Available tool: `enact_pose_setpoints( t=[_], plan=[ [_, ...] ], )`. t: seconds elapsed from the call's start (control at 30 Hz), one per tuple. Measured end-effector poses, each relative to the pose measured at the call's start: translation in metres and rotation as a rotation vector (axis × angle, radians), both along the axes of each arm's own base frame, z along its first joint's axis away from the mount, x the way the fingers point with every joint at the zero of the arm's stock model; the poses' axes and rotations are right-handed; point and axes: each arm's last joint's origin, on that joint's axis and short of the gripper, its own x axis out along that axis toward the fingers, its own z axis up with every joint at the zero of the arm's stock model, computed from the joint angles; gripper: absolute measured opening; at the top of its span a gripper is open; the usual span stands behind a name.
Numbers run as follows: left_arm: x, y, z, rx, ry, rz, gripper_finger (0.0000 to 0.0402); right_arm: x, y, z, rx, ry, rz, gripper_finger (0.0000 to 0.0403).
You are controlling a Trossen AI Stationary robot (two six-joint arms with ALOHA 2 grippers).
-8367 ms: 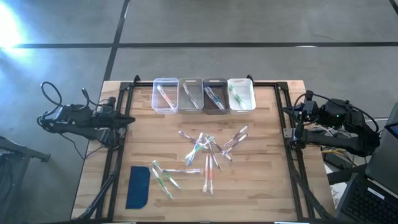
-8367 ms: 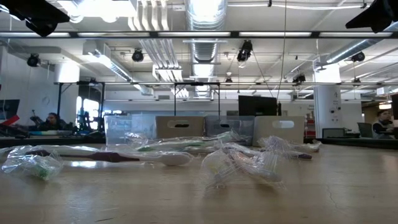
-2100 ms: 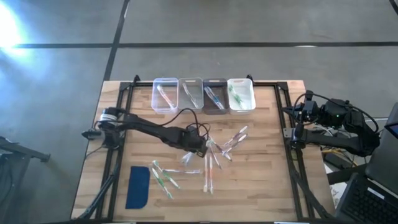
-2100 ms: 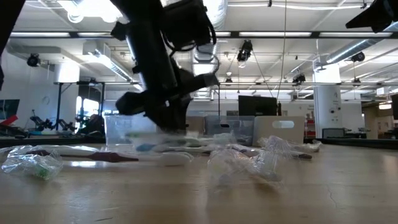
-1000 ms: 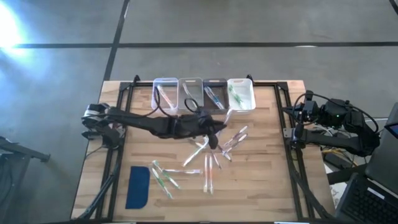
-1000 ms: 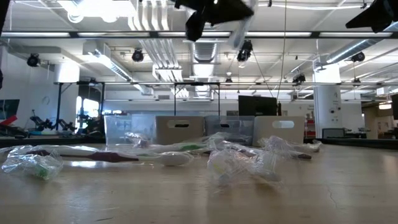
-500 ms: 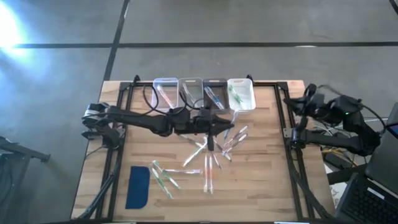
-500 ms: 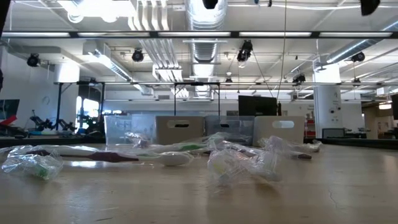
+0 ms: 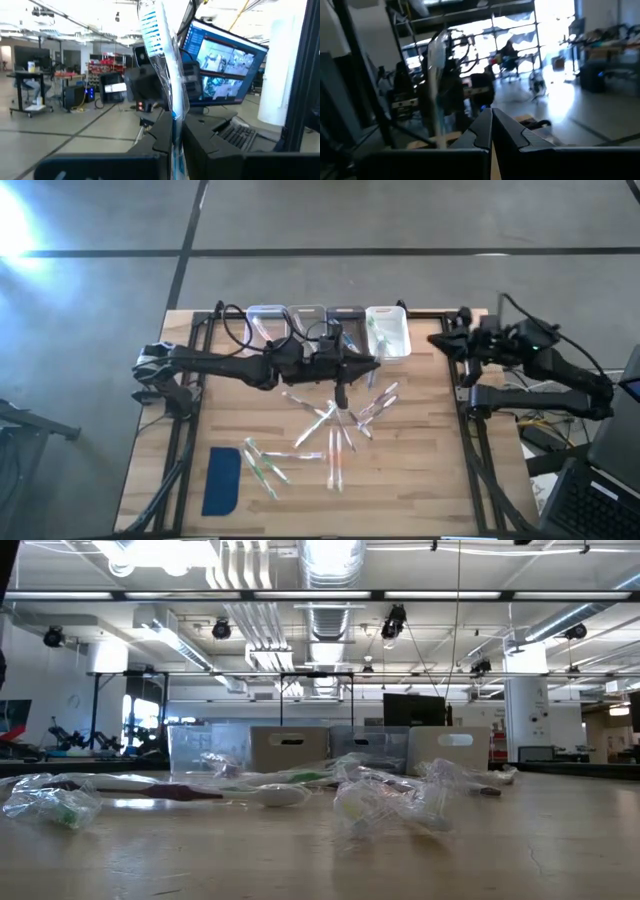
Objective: Pick & Place Toothbrushes
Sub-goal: Put the blue toothbrush into the black transparent bin
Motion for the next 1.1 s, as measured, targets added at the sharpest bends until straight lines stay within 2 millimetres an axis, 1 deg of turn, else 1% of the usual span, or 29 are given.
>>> enact_pose_setpoints(
  t=[0.13, 0.23, 0.47, 0.63, 0.7, 0.87, 1.0, 1.1],
  plan=[
    [-0.001, 0.008, 0.009, 0.03, -0.023, 0.01, 0.0028, 0.019, -0.002, 0.007, 0.032, 0.042, 0.093, 0.001],
    [-0.001, 0.014, 0.017, 0.045, -0.044, 0.03, 0.0028, 0.028, -0.003, 0.014, 0.026, 0.057, 0.128, 0.0024],
    [-0.005, 0.03, 0.041, 0.081, -0.1, 0.069, 0.0028, 0.048, -0.007, 0.032, 0.004, 0.07, 0.14, 0.0095],
    [-0.008, 0.037, 0.055, 0.101, -0.128, 0.07, 0.003, 0.065, -0.011, 0.043, 0.01, 0.103, 0.143, 0.0144],
    [-0.009, 0.038, 0.058, 0.13, -0.134, 0.056, 0.003, 0.073, -0.013, 0.047, 0.011, 0.107, 0.143, 0.016],
    [-0.01, 0.041, 0.061, 0.135, -0.144, 0.057, 0.003, 0.093, -0.018, 0.056, -0.025, 0.125, 0.141, 0.019],
    [-0.011, 0.042, 0.063, 0.145, -0.148, 0.044, 0.003, 0.109, -0.022, 0.061, -0.021, 0.138, 0.141, 0.0201],
    [-0.011, 0.044, 0.064, 0.15, -0.154, 0.041, 0.003, 0.12, -0.024, 0.062, -0.02, 0.151, 0.142, 0.0203]
  ],
)
